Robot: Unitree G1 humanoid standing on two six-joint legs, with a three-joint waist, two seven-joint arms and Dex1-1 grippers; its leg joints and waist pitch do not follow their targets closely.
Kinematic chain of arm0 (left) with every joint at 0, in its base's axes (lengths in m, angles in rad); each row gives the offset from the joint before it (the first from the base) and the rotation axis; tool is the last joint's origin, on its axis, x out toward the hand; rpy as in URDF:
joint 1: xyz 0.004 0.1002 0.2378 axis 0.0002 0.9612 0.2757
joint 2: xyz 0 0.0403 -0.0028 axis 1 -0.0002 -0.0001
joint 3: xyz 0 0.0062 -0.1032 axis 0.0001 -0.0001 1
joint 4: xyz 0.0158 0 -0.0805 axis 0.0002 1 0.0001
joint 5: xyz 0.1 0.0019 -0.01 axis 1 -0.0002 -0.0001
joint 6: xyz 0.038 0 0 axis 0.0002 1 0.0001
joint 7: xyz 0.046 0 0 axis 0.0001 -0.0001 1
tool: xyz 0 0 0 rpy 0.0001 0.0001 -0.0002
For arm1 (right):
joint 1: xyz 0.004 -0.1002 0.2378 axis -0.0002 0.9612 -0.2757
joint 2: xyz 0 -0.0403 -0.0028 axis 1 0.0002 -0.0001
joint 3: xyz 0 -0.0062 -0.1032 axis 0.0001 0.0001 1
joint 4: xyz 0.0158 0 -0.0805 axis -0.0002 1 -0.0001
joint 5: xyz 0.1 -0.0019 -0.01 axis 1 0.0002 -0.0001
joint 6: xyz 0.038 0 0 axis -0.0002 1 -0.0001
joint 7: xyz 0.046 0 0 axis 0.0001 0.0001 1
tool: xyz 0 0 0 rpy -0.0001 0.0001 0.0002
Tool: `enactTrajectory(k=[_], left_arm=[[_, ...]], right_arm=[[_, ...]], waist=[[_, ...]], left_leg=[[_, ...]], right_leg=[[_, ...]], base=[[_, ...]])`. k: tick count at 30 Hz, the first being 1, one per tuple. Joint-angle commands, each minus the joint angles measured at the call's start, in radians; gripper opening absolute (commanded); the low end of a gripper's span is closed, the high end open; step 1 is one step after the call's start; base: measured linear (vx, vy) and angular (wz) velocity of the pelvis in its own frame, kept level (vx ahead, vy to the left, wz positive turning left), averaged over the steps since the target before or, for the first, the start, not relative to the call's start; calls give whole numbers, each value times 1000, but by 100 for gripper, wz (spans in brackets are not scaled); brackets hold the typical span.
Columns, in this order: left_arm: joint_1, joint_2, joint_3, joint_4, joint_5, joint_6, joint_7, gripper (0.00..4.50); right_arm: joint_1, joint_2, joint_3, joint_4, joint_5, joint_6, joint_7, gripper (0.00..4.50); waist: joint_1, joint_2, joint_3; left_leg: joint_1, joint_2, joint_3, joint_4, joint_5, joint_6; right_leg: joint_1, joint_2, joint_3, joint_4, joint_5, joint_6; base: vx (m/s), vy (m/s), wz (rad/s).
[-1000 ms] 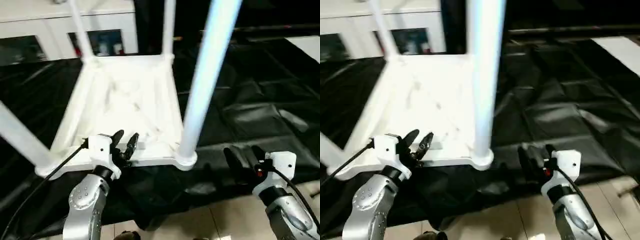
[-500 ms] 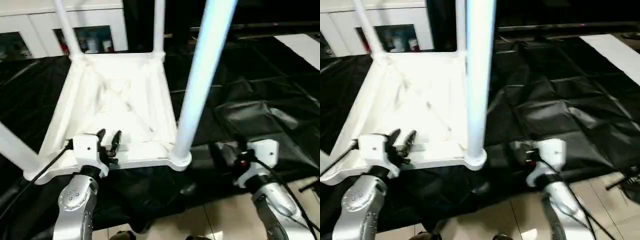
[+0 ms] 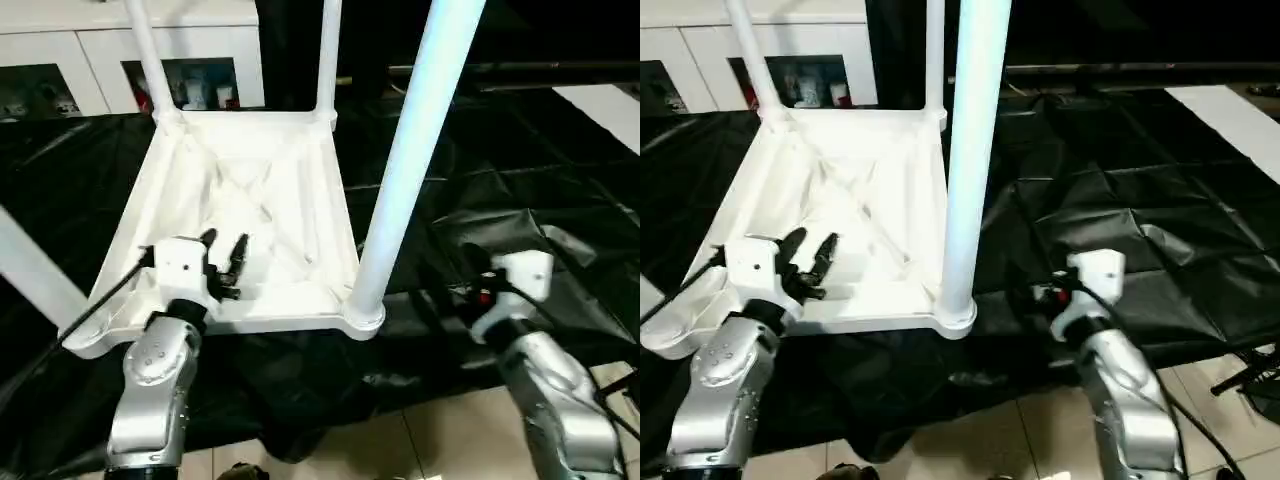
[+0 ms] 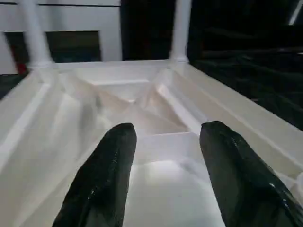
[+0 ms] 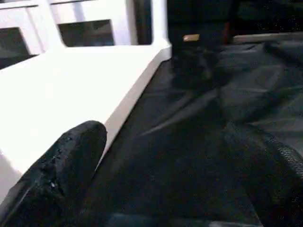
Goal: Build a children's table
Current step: Move to table
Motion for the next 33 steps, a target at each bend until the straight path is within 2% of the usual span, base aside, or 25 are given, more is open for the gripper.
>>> enactTrajectory(k=[1,4,6,8,9,10,11,12,13,14,15,16,17,18,19,20,21,22,23,24,25,27,28,32,33], left_arm=[[-3,0,-3,-10,-16,13,-3,250],[14,1,-13,-1,-55,5,-50,250],[17,-7,-8,-5,-85,-12,-68,250],[-1,16,-32,-1,-27,63,-21,250],[-5,16,-34,-1,-23,77,-13,250],[-4,12,-32,-5,-28,68,-15,250],[1,15,-36,-10,-24,62,-15,250],[6,18,-39,-13,-20,57,-17,250],[15,23,-39,-19,-16,48,-16,250],[20,27,-35,-22,-14,44,-12,250],[24,28,-25,-27,-18,46,-5,250],[25,29,-18,-31,-23,49,-1,250],[30,33,-9,-37,-29,55,1,250],[35,39,-6,-45,-34,60,-1,250],[49,51,-4,-62,-40,61,-7,250],[53,52,-5,-66,-40,60,-7,250],[62,50,-2,-78,-42,46,-4,250],[66,50,0,-85,-42,40,-2,250],[77,46,4,-101,-48,50,4,250],[78,45,4,-102,-48,52,4,250],[90,44,5,-119,-53,82,10,250],[104,48,1,-129,-51,89,16,250],[112,48,2,-134,-57,95,14,250],[135,44,17,-156,-54,76,36,250],[141,42,22,-161,-51,71,45,250]], right_arm=[[1,7,-6,-6,10,-1,-1,450],[17,13,25,0,-13,-10,8,450],[16,16,27,1,-10,-10,11,450],[5,12,32,27,-10,-23,11,450],[2,10,28,29,-7,-23,9,450],[1,9,24,28,-4,-21,8,450],[1,8,19,26,-2,-22,7,450],[2,8,15,26,0,-22,5,450],[7,8,8,25,3,-21,1,450],[11,8,5,26,4,-22,-1,450],[16,7,6,27,3,-24,0,450],[18,5,6,27,3,-25,2,450],[26,3,9,26,0,-25,3,450],[32,1,11,25,0,-24,3,450],[50,-5,15,17,4,-16,9,450],[54,-7,14,15,6,-12,11,450],[65,-13,19,8,19,6,29,450],[72,-16,23,2,31,18,43,450],[85,-27,36,-13,45,34,74,450],[86,-28,38,-14,46,35,76,450],[99,-43,56,-32,59,52,112,450],[107,-59,75,-39,51,38,144,450],[103,-61,79,-35,45,30,147,450],[81,-62,96,-18,34,15,150,450],[75,-61,100,-13,27,11,152,450]], waist=[[2,4,-57],[5,0,-58],[5,-3,-69],[8,-3,-102],[8,-3,-107],[9,-4,-114],[7,-9,-108],[9,-4,-98],[-3,-2,-74],[-35,11,-35],[-48,24,-24],[25,32,-16],[92,51,-25],[106,38,-46],[47,-75,-54],[64,-36,-18],[77,-36,-20],[90,-9,-24],[77,10,-15],[67,18,-33],[64,30,-40],[58,21,-37],[58,17,-36],[38,15,-36],[35,0,-36]], left_leg=[[42,48,-27,-85,-338,-26],[41,49,-28,-88,-350,-37],[16,39,-24,-71,-117,14],[-11,5,-6,-17,245,178],[-16,-1,-6,-8,265,214],[-32,-5,-8,3,242,263],[-40,1,-9,3,89,271],[-29,12,-11,-4,-89,239],[6,23,-19,-4,-415,127],[64,31,-41,-7,-733,-15],[60,44,-50,-46,-848,-68],[-145,62,0,-197,-1034,-172],[-152,12,101,-233,-1017,-215],[-150,33,111,-208,-852,-221],[67,47,-7,193,-313,-169],[-59,-23,-114,188,-70,-31],[-84,-46,-120,165,-20,-29],[17,13,-109,68,-112,-45],[89,50,-98,7,-361,-50],[97,70,-101,-21,-424,-63],[85,82,-94,-50,-413,-67],[66,74,-78,-70,-367,-52],[56,68,-72,-80,-363,-65],[47,60,-72,-89,-386,-88],[40,59,-71,-91,-361,-81]], right_leg=[[20,-35,27,-71,-240,-141],[20,-34,26,-72,-269,-128],[11,-23,22,-55,-28,-182],[-22,9,-4,-21,391,-276],[-28,5,-8,-23,418,-290],[-37,0,-14,-32,390,-304],[-48,-12,-17,-60,200,-302],[-50,-24,-21,-77,-24,-284],[-64,-34,-35,-108,-474,-186],[-95,-2,-107,-164,-800,-13],[-77,38,-154,-158,-794,40],[121,39,-134,205,-401,-58],[139,69,-146,223,-380,-82],[158,40,-72,228,-514,-71],[-97,-184,45,-42,-1131,-24],[39,-162,102,-95,-1031,-96],[93,-116,75,-62,-850,-127],[53,-76,40,-32,-625,-184],[5,-21,18,-18,-526,-225],[22,-21,22,-7,-449,-229],[44,-26,25,-5,-295,-232],[65,-41,22,-22,-260,-206],[69,-50,22,-38,-318,-173],[68,-54,20,-50,-376,-142],[70,-55,20,-50,-360,-135]], base=[[0,0,0],[0,0,0],[0,0,0],[-28,2,0],[-89,3,2],[-89,3,2],[-123,15,0],[-148,33,-3],[-148,33,-3],[-188,31,-14],[-123,55,-22],[-123,55,-22],[-108,75,-4],[-41,-91,19],[-41,-91,19],[144,-154,0],[57,-13,8],[57,-13,8],[-169,21,53],[-183,13,44],[-183,13,44],[-71,61,6],[-63,73,0],[-39,63,-10],[0,0,0]])
